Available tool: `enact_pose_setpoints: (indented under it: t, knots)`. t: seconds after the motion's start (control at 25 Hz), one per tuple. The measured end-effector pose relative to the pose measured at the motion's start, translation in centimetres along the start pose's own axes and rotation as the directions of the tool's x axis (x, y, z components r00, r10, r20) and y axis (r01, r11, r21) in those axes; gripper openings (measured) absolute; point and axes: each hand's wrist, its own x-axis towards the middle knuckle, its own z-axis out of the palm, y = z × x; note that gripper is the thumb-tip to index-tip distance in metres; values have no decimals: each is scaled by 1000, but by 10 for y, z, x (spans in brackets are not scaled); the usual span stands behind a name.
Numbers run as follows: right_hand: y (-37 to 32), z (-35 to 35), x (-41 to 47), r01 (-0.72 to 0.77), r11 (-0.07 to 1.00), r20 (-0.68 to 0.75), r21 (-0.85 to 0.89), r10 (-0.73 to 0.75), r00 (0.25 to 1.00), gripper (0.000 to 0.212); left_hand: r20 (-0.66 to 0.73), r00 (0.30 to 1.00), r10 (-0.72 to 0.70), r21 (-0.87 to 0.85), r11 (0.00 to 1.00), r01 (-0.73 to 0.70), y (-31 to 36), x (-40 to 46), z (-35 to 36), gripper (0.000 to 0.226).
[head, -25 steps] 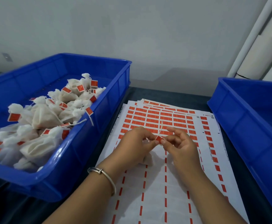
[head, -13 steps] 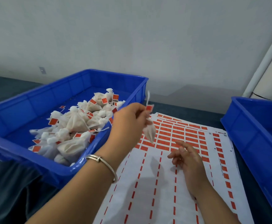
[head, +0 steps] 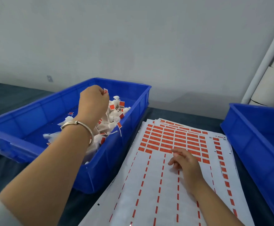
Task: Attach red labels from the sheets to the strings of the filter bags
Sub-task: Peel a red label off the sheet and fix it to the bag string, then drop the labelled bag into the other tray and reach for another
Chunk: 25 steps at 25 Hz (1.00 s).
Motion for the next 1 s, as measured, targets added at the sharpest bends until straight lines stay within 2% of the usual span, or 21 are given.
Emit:
enact_pose_setpoints:
  t: [0.16,0.36,0.44,0.56,0.64,0.72,0.8,0.88,1.0]
  knots:
    - [-2,4,-3,-36,999,-1,-10,36,999,17,137,990,-45,113,993,29,-9,-9,15,28]
    - [-2,6,-5,-61,998,-10,-7,60,998,18,324,941,-97,268,963,6,-3,-11,22,27]
    - [0,6,-4,-63,998,-8,-19,62,998,18,295,955,-32,255,966,-46,1,-16,21,31]
    - [-1,6,-2,-85,996,9,-27,85,996,20,128,982,138,156,975,-158,11,-29,18,26]
    - [-6,3,2,-113,993,65,-37,115,991,23,11,966,257,61,964,-257,21,-42,23,24]
    - [-18,-3,6,-144,988,135,-63,152,979,23,5,934,357,17,934,-357,34,-60,36,20]
    - [-35,-10,13,-127,983,148,-135,147,978,22,113,915,387,-22,922,-387,46,-84,55,18]
    - [-60,-24,21,-56,973,78,-223,75,994,23,265,889,373,-58,927,-371,54,-111,80,19]
    - [-101,-62,29,66,953,-24,-295,-77,997,20,516,792,326,-56,936,-348,58,-154,117,31]
